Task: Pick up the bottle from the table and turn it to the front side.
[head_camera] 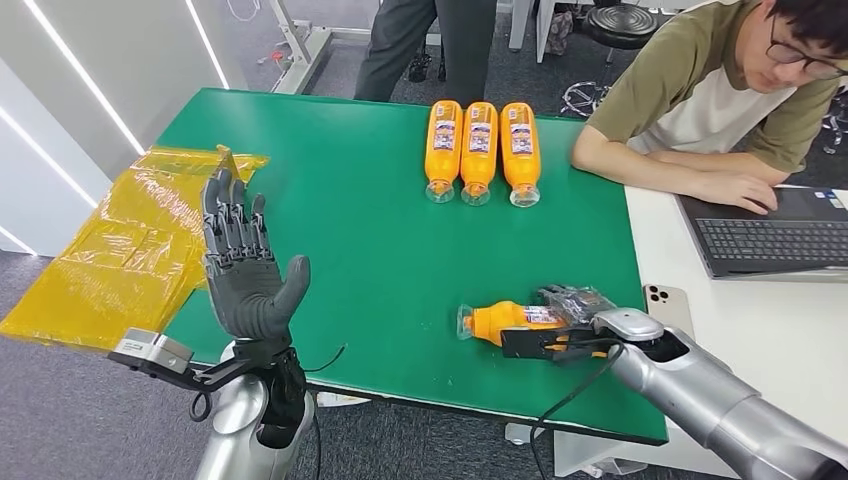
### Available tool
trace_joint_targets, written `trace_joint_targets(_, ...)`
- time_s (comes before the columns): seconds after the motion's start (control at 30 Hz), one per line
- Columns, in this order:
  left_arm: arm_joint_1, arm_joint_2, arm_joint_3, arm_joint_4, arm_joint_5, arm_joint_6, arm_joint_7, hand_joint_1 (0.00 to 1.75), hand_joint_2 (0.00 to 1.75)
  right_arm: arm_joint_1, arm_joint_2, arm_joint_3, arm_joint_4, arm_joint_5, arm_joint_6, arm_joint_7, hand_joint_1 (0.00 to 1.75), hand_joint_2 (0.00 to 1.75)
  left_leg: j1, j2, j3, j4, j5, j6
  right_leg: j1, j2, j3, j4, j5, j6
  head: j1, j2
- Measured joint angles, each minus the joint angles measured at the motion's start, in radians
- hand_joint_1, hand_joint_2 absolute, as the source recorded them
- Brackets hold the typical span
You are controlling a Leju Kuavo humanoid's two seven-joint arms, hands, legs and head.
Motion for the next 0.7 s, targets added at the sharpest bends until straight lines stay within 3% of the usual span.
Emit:
trace_joint_targets(0.2, 0.0, 0.0, 0.0, 0.0, 0.0, 0.002, 0.0, 0.0, 1.75, -0.003, 0.0, 0.009, 0.012, 0.038, -0.023, 0.028, 0.0, 1.75, 0.0, 0.0, 0.0, 0.0, 0.0, 0.0, 0.0, 0.0, 0.001, 0.0, 0.0, 0.001, 0.0, 0.0)
trace_joint_targets(0.53, 0.0, 0.0, 0.0, 0.0, 0.0, 0.003, 0.0, 0.0, 1.75, -0.039, 0.002, 0.029, 0.067, 0.05, 0.044, 0.005, 0.0, 1.75, 0.0, 0.0, 0.001, 0.0, 0.001, 0.001, 0.0, 0.0, 0.002, 0.0, 0.001, 0.002, 0.0, 0.0)
trace_joint_targets(0.67, 0.0, 0.0, 0.0, 0.0, 0.0, 0.001, 0.0, 0.0, 1.75, -0.051, 0.003, 0.038, 0.084, 0.052, 0.062, 0.003, 1.75, 1.75, 0.0, 0.0, 0.001, 0.0, 0.001, 0.001, 0.0, 0.0, 0.002, -0.001, 0.001, 0.002, 0.0, 0.0)
trace_joint_targets(0.7, 0.0, 0.0, 0.0, 0.0, 0.0, 0.0, 0.0, 0.0, 1.75, -0.054, 0.003, 0.041, 0.087, 0.055, 0.066, 0.003, 1.75, 1.75, 0.0, 0.0, 0.001, 0.0, 0.001, 0.001, 0.0, 0.0, 0.002, -0.001, 0.001, 0.002, 0.0, 0.0)
